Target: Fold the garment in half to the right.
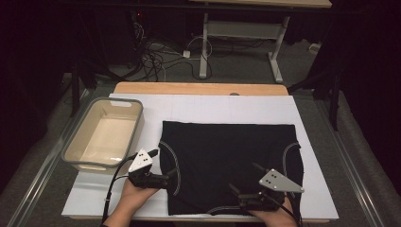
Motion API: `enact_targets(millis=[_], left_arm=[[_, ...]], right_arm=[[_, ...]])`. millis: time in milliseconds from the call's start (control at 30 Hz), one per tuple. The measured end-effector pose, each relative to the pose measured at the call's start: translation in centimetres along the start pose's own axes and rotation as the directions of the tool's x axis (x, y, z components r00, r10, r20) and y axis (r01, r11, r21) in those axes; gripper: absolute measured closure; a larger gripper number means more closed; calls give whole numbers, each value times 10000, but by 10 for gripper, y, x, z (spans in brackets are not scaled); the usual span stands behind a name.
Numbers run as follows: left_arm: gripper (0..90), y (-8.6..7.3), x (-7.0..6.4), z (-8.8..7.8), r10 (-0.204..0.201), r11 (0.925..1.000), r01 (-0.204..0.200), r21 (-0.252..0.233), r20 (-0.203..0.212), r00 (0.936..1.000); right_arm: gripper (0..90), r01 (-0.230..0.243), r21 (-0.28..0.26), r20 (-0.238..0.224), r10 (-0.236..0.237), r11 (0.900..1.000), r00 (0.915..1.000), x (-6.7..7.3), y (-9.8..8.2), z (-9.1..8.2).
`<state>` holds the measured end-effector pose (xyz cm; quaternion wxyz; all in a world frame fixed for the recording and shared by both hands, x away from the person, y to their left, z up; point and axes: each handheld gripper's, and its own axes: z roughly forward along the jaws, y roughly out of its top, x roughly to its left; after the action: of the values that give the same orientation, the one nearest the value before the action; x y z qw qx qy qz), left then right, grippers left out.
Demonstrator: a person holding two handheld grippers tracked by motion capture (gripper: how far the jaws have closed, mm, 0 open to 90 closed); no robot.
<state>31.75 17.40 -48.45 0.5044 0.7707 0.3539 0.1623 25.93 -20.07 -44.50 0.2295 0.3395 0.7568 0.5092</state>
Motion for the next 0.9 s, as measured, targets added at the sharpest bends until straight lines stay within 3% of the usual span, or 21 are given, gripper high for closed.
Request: enact_targets(millis=[233, 500, 767, 900], left_arm=[[0, 0, 1, 0, -64, 10000, 64, 13, 16, 10000], [0, 0, 1, 0, -75, 10000, 75, -16, 89, 9999], [0, -2, 2, -3, -96, 9994, 103, -343, 187, 9998], [0, -2, 2, -4, -139, 9990, 149, -412, 224, 9997]], right_arm=[[20, 366, 228, -806, -346, 9991, 9961, 30, 6, 25], [59, 671, 674, -1614, -555, 9955, 9853, 62, 6, 54], [185, 847, 1167, -2316, -559, 9896, 9712, 93, 6, 80], [296, 982, 1510, -2570, -568, 9836, 9647, 107, 3, 88]])
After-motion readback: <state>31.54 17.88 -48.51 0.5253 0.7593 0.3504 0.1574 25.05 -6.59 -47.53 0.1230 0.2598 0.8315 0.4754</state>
